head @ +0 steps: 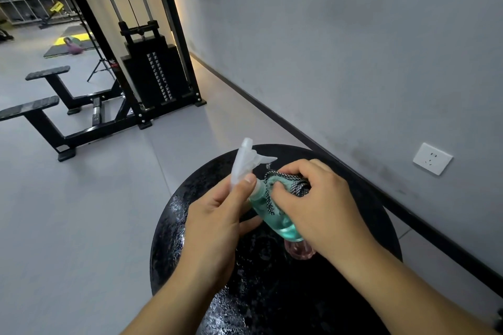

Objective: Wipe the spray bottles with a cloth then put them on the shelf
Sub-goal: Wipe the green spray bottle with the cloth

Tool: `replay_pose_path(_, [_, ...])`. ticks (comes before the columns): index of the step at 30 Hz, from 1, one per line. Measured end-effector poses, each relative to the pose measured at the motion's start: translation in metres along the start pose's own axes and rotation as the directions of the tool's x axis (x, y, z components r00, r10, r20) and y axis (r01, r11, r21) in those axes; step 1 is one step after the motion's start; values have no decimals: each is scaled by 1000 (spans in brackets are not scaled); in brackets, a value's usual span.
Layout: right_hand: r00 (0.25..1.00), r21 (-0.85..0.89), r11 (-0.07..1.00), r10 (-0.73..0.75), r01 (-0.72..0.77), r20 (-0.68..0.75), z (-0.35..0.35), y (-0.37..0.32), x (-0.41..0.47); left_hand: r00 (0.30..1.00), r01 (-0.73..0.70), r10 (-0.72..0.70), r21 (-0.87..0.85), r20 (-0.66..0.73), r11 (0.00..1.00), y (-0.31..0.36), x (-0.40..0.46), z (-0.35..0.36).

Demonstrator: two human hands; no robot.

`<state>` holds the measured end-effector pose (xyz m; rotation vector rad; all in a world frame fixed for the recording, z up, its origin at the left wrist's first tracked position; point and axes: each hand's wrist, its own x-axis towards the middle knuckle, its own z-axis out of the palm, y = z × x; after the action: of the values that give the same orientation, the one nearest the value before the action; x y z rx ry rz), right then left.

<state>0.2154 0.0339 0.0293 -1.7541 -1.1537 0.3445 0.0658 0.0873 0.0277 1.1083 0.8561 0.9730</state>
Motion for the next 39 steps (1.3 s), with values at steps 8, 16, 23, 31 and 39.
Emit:
replay_pose_path(8, [997,3,997,75,-75,25,-8,12,3,998,0,-4,-55,-59,998,2,3,-4])
replay_pose_path(16, [999,-58,998,8,-6,37,-12,19,13,991,30,-56,-201,-123,979,11,8,-14])
replay_pose_path(23, [989,-110,985,-123,131,81,-7,12,5,991,19,-42,-181,-127,983,11,7,-12])
replay_pose_path(31, [997,-133,990,-29,39,76,-8,27,11,979,26,-67,-203,-195,979,14,12,-19])
replay_pose_path(39, [987,-144,982,-101,118,124,-1,19,1,978,19,-48,-145,-201,989,11,10,-16])
